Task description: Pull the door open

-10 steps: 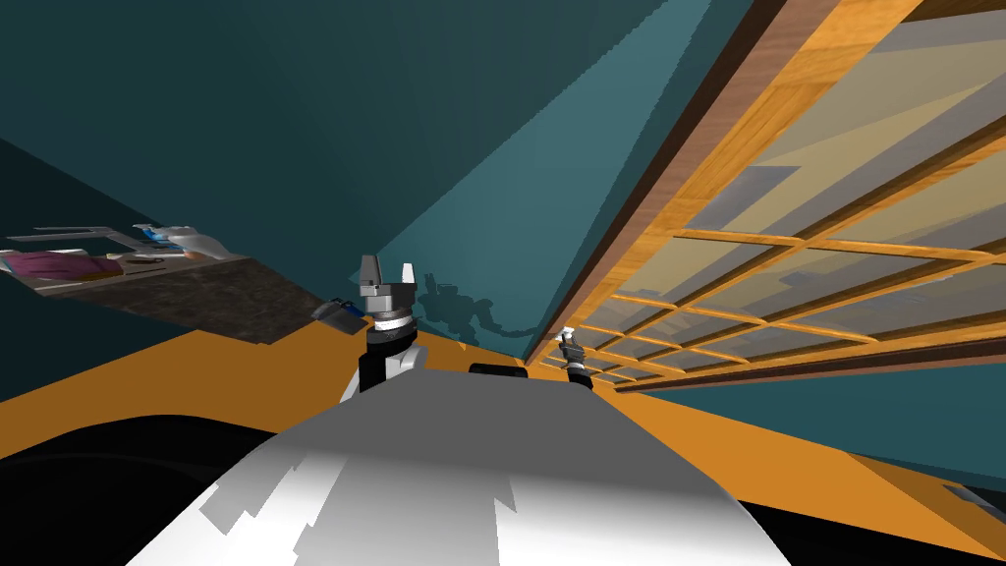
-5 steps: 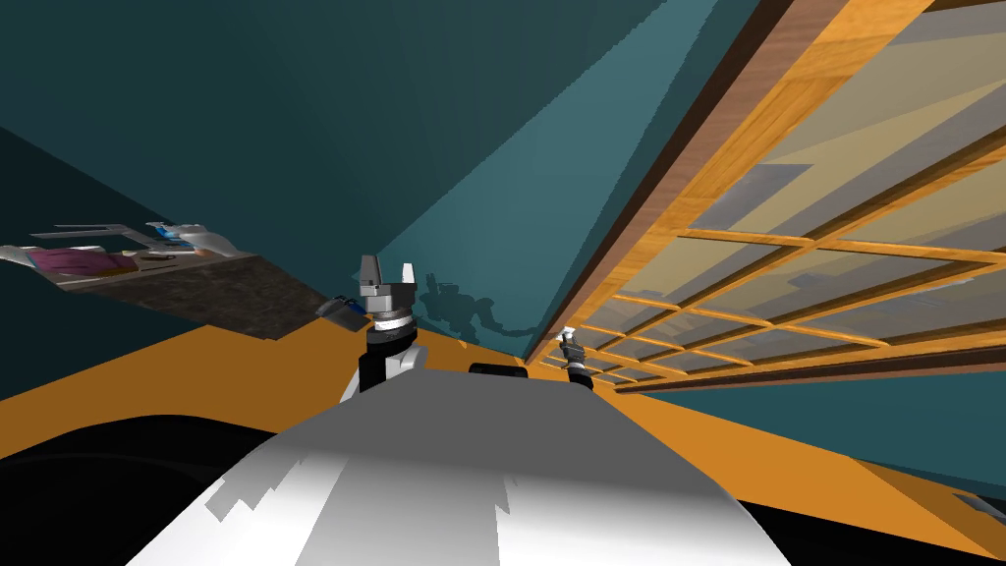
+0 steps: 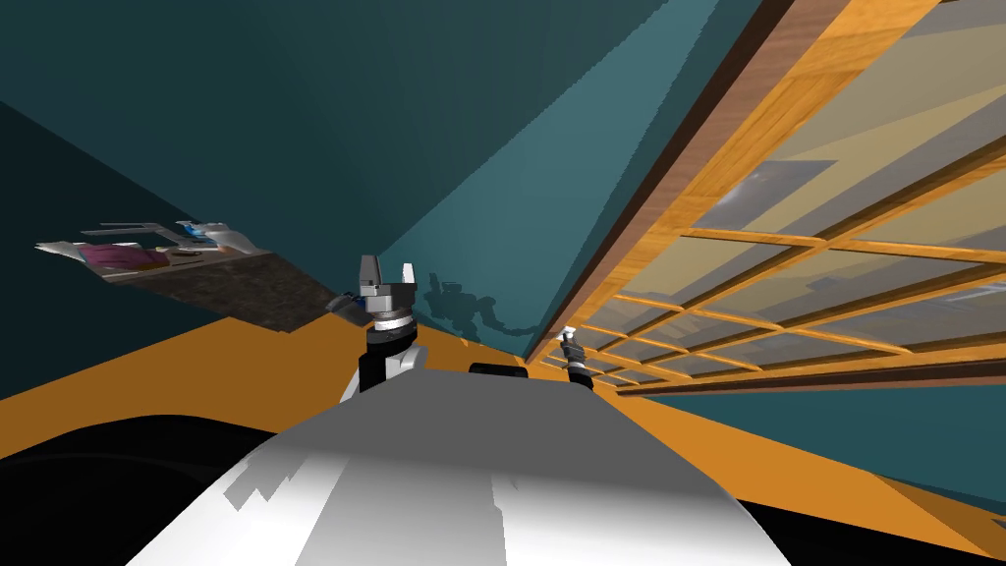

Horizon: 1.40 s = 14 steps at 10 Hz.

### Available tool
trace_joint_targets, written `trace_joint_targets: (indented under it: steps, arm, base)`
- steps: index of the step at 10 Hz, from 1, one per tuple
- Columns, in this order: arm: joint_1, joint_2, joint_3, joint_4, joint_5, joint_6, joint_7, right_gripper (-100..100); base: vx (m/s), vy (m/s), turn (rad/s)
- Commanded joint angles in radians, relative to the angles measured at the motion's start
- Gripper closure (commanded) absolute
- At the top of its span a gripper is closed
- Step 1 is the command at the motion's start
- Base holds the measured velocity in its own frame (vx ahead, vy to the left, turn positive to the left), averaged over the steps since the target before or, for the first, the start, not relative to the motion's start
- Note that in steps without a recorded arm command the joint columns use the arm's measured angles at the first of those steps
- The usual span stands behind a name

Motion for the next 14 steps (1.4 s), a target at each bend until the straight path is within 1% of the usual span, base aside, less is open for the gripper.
trace_joint_targets:
  steps: [1,2,3,5,6,8,9,10,12,13,14]
  arm:
    - [-0.001,0.001,0.0,0.004,-0.008,0.0,-0.05,100]
    - [-0.002,0.0,-0.001,0.005,-0.012,0.0,-0.077,100]
    - [-0.002,0.0,-0.001,0.005,-0.012,0.0,-0.086,100]
    - [-0.004,0.0,-0.001,0.007,-0.022,0.001,-0.148,100]
    - [-0.004,0.0,-0.001,0.007,-0.022,0.001,-0.153,100]
    - [-0.006,0.0,-0.002,0.01,-0.033,0.002,-0.215,100]
    - [-0.006,0.0,-0.002,0.01,-0.033,0.002,-0.226,100]
    - [-0.007,-0.001,-0.002,0.011,-0.039,0.003,-0.263,100]
    - [-0.009,-0.001,-0.003,0.012,-0.045,0.003,-0.304,100]
    - [-0.01,-0.001,-0.003,0.013,-0.051,0.003,-0.339,100]
    - [-0.01,-0.001,-0.003,0.013,-0.051,0.003,-0.343,100]
  base:
    - [-0.04,-0.012,0.055]
    - [-0.05,-0.016,0.063]
    - [-0.037,-0.013,0.029]
    - [-0.031,-0.007,0.052]
    - [-0.025,-0.011,0.022]
    - [-0.036,-0.016,0.054]
    - [-0.031,-0.01,0.035]
    - [-0.032,-0.004,0.048]
    - [-0.039,-0.015,0.055]
    - [-0.032,-0.006,0.049]
    - [-0.027,-0.006,0.025]
